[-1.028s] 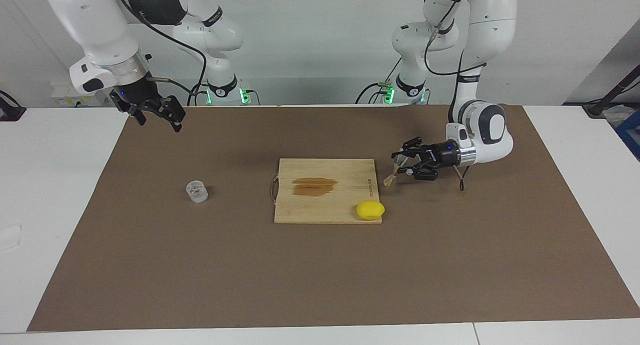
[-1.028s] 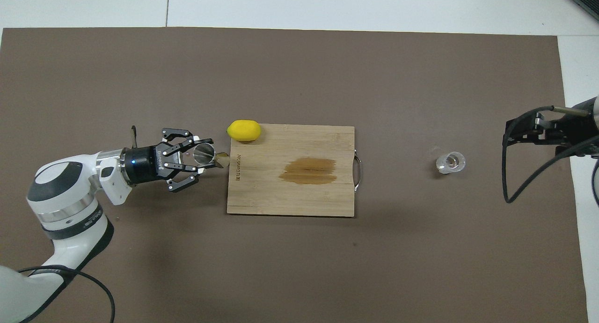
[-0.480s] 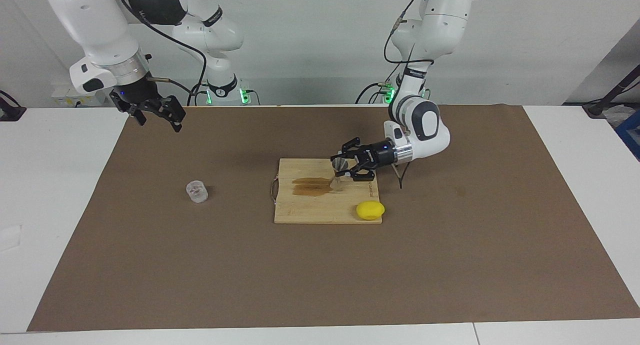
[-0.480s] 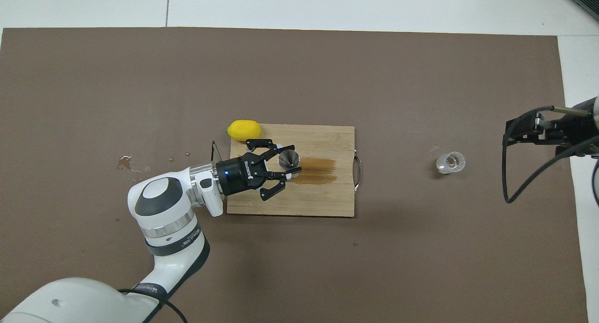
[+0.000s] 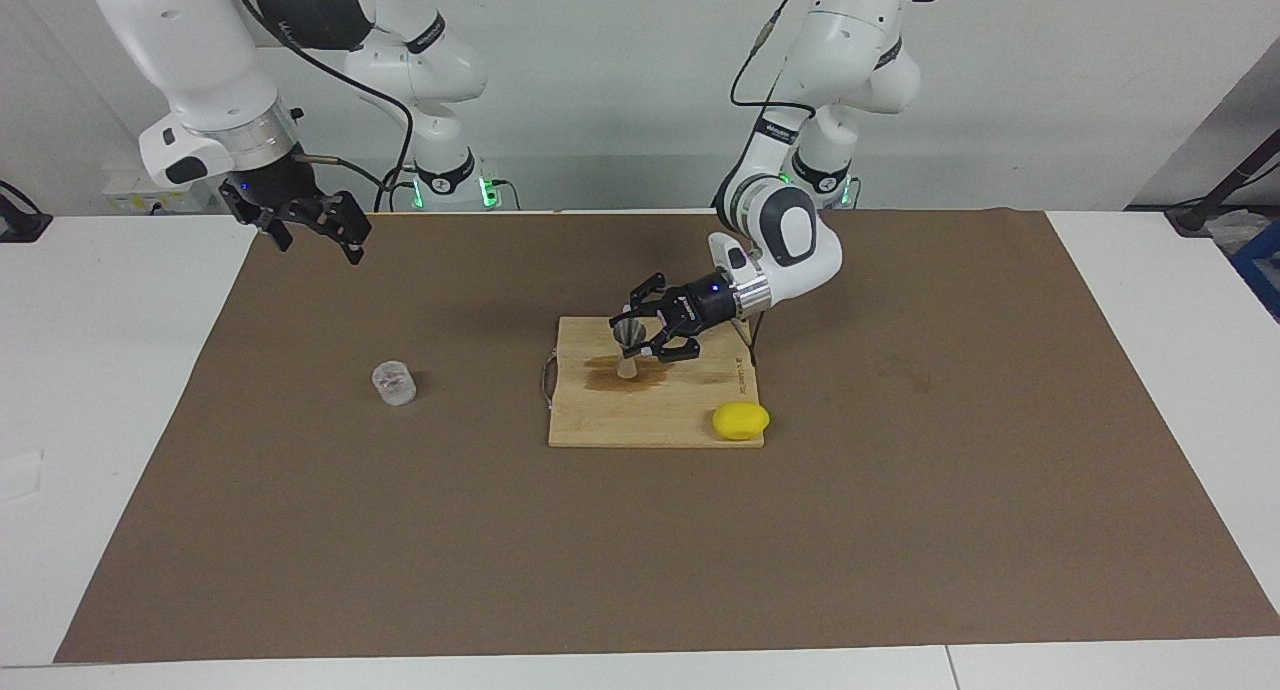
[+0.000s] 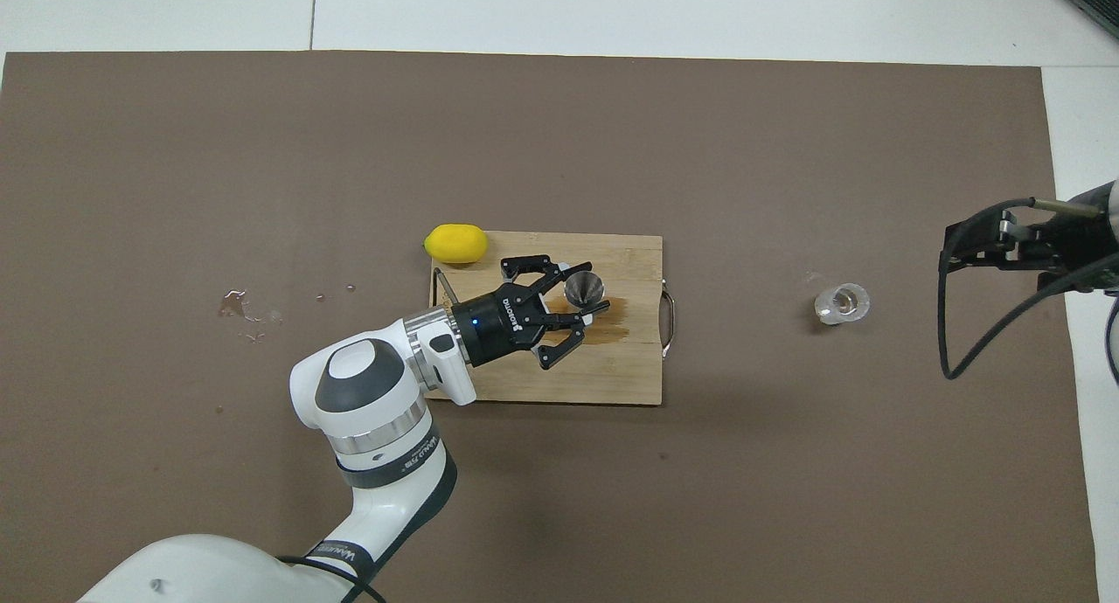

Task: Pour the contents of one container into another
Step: 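Carry the metal cup with the left gripper over the cutting board, then lower the metal cup onto the board and open the left gripper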

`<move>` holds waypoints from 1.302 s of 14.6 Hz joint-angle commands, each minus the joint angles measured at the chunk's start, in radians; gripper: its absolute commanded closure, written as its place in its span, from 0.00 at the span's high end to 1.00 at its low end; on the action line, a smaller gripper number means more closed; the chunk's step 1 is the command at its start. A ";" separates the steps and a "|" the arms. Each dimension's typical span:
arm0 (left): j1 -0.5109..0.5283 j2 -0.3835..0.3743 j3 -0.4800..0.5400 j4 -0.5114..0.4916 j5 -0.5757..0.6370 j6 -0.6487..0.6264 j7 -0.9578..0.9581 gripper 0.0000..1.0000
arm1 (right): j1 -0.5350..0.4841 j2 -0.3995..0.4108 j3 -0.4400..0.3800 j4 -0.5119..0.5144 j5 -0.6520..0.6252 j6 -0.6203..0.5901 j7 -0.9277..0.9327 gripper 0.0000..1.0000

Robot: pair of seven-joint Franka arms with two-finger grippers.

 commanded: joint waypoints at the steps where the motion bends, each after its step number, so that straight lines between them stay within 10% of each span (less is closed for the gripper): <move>1: -0.049 0.029 0.005 0.030 -0.065 0.036 0.000 0.35 | -0.016 -0.020 0.008 -0.022 0.021 0.001 -0.024 1.00; 13: -0.040 0.032 0.006 0.005 -0.081 0.052 0.222 0.40 | -0.016 -0.020 0.008 -0.022 0.021 0.001 -0.024 1.00; 17: -0.040 0.034 0.006 -0.002 -0.081 0.065 0.222 0.70 | -0.016 -0.020 0.008 -0.022 0.021 0.001 -0.024 1.00; 18: -0.040 0.032 0.006 -0.002 -0.081 0.065 0.222 1.00 | -0.016 -0.022 0.008 -0.022 0.021 0.001 -0.024 1.00; 19: -0.040 0.032 0.006 -0.006 -0.081 0.065 0.222 1.00 | -0.016 -0.020 0.008 -0.022 0.021 0.001 -0.024 1.00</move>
